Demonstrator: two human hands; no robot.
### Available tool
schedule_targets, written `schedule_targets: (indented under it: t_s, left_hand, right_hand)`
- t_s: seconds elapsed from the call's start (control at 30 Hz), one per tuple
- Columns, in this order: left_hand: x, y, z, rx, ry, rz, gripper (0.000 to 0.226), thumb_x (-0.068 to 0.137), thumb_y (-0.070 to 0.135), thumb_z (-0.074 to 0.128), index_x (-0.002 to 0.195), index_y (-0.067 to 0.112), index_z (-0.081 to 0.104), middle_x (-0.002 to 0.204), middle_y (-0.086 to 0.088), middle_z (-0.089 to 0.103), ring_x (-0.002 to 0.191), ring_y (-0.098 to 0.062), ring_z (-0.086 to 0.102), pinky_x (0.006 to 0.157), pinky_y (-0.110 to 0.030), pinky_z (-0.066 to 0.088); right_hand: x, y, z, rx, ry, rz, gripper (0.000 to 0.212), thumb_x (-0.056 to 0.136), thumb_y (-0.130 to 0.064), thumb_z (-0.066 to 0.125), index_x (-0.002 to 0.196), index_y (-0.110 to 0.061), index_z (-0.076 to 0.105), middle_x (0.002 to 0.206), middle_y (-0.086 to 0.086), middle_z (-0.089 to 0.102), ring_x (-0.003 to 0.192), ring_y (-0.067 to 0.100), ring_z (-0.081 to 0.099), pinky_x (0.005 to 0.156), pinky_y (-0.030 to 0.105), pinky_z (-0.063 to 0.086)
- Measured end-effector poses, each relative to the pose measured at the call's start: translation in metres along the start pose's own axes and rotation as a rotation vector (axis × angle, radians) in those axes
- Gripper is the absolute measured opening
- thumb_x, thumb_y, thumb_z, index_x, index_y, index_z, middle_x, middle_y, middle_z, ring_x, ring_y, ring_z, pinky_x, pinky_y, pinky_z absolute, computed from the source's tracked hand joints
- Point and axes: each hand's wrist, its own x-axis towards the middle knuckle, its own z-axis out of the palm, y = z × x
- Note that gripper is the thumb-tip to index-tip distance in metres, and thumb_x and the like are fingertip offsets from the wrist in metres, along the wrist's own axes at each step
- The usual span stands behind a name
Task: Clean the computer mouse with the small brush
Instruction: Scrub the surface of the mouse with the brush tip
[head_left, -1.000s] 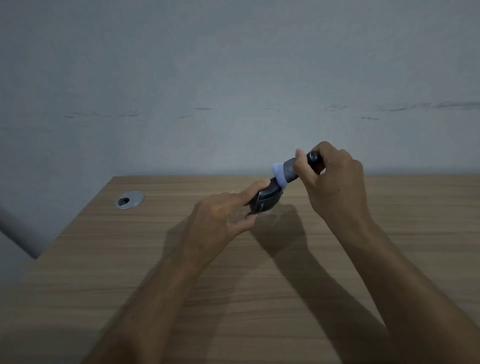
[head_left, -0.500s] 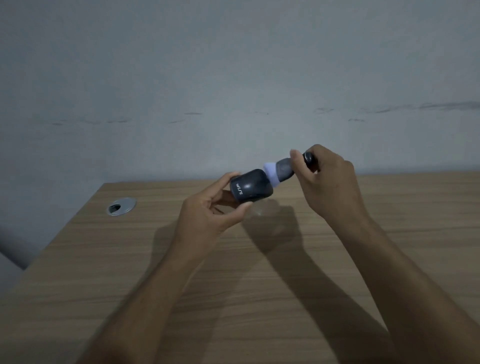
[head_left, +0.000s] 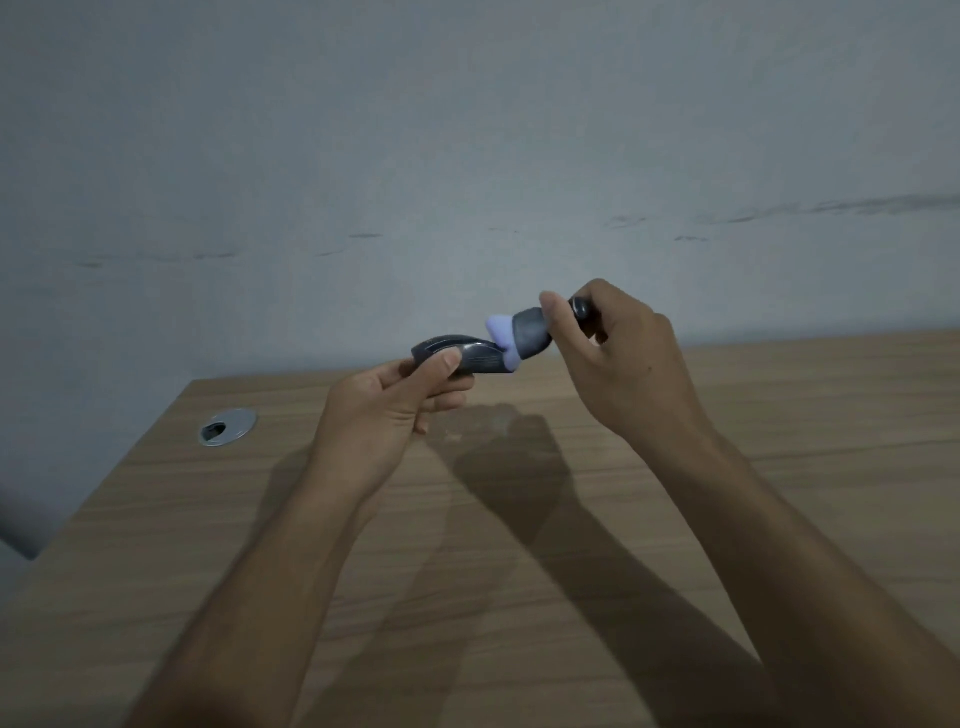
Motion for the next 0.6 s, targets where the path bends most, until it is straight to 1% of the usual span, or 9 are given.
schedule_targets:
  t_s: [0.1, 0.17, 0.23, 0.27, 0.3, 0.37, 0.43, 0.53, 0.6]
  left_hand:
    - [-0.003, 0.004, 0.003, -0.139, -0.015, -0.123, 0.018, 0.096, 0.026, 0.081, 0.106, 0.010, 0.082, 0.103, -0.015, 0.088, 0.087, -0.015, 0.086, 0.069, -0.019, 0.054]
    - [-0.005, 0.006, 0.002, -0.192, -0.008, -0.175, 0.018, 0.097, 0.027, 0.080, 0.107, 0.012, 0.082, 0.101, -0.012, 0.088, 0.094, -0.019, 0.087, 0.082, -0.022, 0.055]
    - [-0.005, 0.007, 0.001, -0.269, 0.008, -0.215, 0.017, 0.098, 0.025, 0.079, 0.107, 0.010, 0.081, 0.096, -0.010, 0.087, 0.086, -0.014, 0.087, 0.096, -0.027, 0.059]
    - [-0.005, 0.007, 0.000, -0.312, 0.009, -0.234, 0.018, 0.099, 0.024, 0.078, 0.106, 0.008, 0.079, 0.092, -0.008, 0.086, 0.080, -0.011, 0.086, 0.096, -0.026, 0.062]
    - [-0.005, 0.008, -0.002, -0.346, 0.004, -0.257, 0.019, 0.099, 0.025, 0.078, 0.107, 0.007, 0.078, 0.089, -0.006, 0.084, 0.076, -0.009, 0.084, 0.089, -0.023, 0.065]
    - [-0.006, 0.010, -0.004, -0.392, -0.004, -0.313, 0.025, 0.100, 0.027, 0.076, 0.112, 0.006, 0.074, 0.088, -0.006, 0.082, 0.072, -0.011, 0.080, 0.065, -0.014, 0.063]
    - [-0.005, 0.014, -0.006, -0.443, 0.018, -0.348, 0.030, 0.100, 0.024, 0.076, 0.121, 0.003, 0.070, 0.098, -0.011, 0.076, 0.080, -0.015, 0.075, 0.046, -0.012, 0.053]
    - [-0.004, 0.017, -0.006, -0.516, 0.004, -0.424, 0.032, 0.099, 0.023, 0.075, 0.125, 0.005, 0.066, 0.099, -0.013, 0.069, 0.094, -0.016, 0.063, 0.036, -0.011, 0.045]
    - [-0.004, 0.017, -0.007, -0.525, -0.046, -0.484, 0.034, 0.099, 0.027, 0.074, 0.124, 0.007, 0.064, 0.090, -0.010, 0.068, 0.084, -0.016, 0.063, 0.034, -0.010, 0.040]
  right_hand:
    - [-0.003, -0.013, 0.003, 0.114, -0.040, -0.046, 0.043, 0.108, -0.045, 0.060, 0.077, -0.015, 0.054, 0.059, -0.009, 0.045, 0.056, 0.012, 0.039, 0.052, 0.018, 0.031]
    - [-0.006, -0.012, 0.007, 0.068, -0.056, -0.101, 0.042, 0.107, -0.044, 0.061, 0.078, -0.014, 0.056, 0.062, -0.006, 0.049, 0.056, 0.013, 0.039, 0.051, 0.020, 0.030]
    - [-0.006, -0.003, 0.011, -0.022, -0.038, -0.122, 0.040, 0.106, -0.044, 0.061, 0.079, -0.015, 0.054, 0.064, -0.003, 0.053, 0.057, 0.015, 0.040, 0.053, 0.023, 0.028]
    - [-0.005, 0.002, 0.011, -0.072, -0.017, -0.122, 0.039, 0.106, -0.044, 0.061, 0.079, -0.016, 0.053, 0.065, -0.001, 0.054, 0.060, 0.016, 0.042, 0.054, 0.026, 0.028]
    - [-0.005, 0.006, 0.010, -0.114, 0.005, -0.118, 0.039, 0.106, -0.044, 0.061, 0.080, -0.018, 0.051, 0.066, -0.001, 0.054, 0.063, 0.019, 0.044, 0.055, 0.028, 0.027]
    - [-0.004, 0.009, 0.008, -0.113, 0.019, -0.099, 0.038, 0.106, -0.043, 0.061, 0.080, -0.019, 0.049, 0.066, -0.005, 0.052, 0.063, 0.015, 0.044, 0.056, 0.027, 0.029]
    - [-0.005, 0.004, 0.006, 0.050, 0.006, -0.060, 0.040, 0.107, -0.042, 0.061, 0.078, -0.016, 0.049, 0.064, -0.008, 0.047, 0.058, 0.012, 0.039, 0.054, 0.020, 0.029]
    - [-0.007, -0.001, 0.009, 0.145, -0.059, -0.073, 0.041, 0.107, -0.043, 0.062, 0.081, -0.012, 0.056, 0.065, -0.009, 0.046, 0.058, 0.010, 0.038, 0.054, 0.020, 0.031]
    - [-0.007, 0.003, 0.012, 0.073, -0.052, -0.094, 0.039, 0.107, -0.044, 0.063, 0.081, -0.016, 0.057, 0.066, -0.009, 0.050, 0.058, 0.010, 0.043, 0.055, 0.017, 0.031]
